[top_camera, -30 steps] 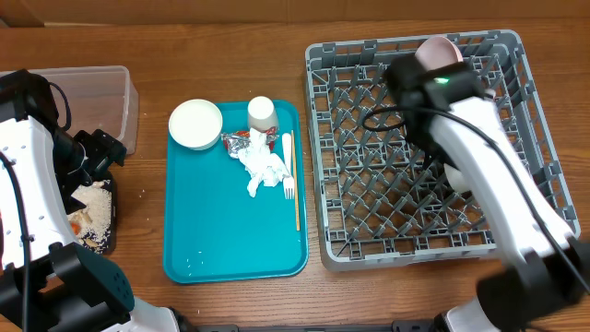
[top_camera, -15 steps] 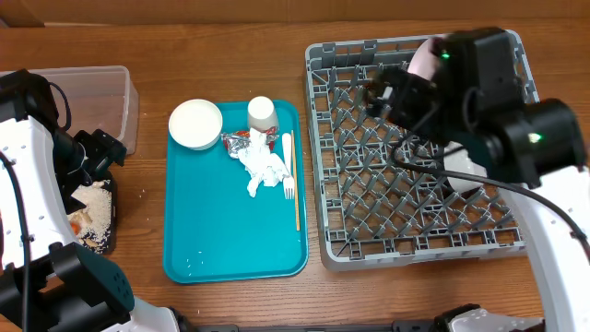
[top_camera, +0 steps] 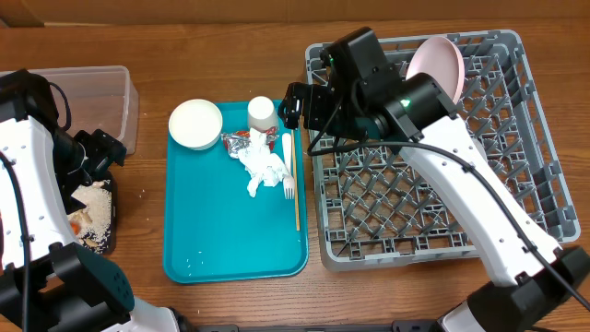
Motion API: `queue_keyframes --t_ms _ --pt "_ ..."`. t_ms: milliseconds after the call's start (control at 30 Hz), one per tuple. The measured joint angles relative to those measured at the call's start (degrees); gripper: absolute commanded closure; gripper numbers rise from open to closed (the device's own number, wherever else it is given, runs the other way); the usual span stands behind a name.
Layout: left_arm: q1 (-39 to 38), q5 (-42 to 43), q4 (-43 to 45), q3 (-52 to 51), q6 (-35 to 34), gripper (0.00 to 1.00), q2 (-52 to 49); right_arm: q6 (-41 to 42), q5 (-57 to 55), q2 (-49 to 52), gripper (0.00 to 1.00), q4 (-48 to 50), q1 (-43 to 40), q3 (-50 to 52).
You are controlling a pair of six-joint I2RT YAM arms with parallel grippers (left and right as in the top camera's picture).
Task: Sort waste into correct bins and load items into the dishwasher rack
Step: 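Move the right gripper back left above the teal tray edge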
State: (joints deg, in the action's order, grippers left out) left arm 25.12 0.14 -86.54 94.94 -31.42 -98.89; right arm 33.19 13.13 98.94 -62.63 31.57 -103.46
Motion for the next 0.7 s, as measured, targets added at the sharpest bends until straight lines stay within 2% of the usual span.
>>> queue_keyframes --t_ms 700 --pt "0.0 0.0 0.0 0.0 0.0 0.00 0.0 0.0 0.0 0.3 0.00 -0.4 0.0 0.0"
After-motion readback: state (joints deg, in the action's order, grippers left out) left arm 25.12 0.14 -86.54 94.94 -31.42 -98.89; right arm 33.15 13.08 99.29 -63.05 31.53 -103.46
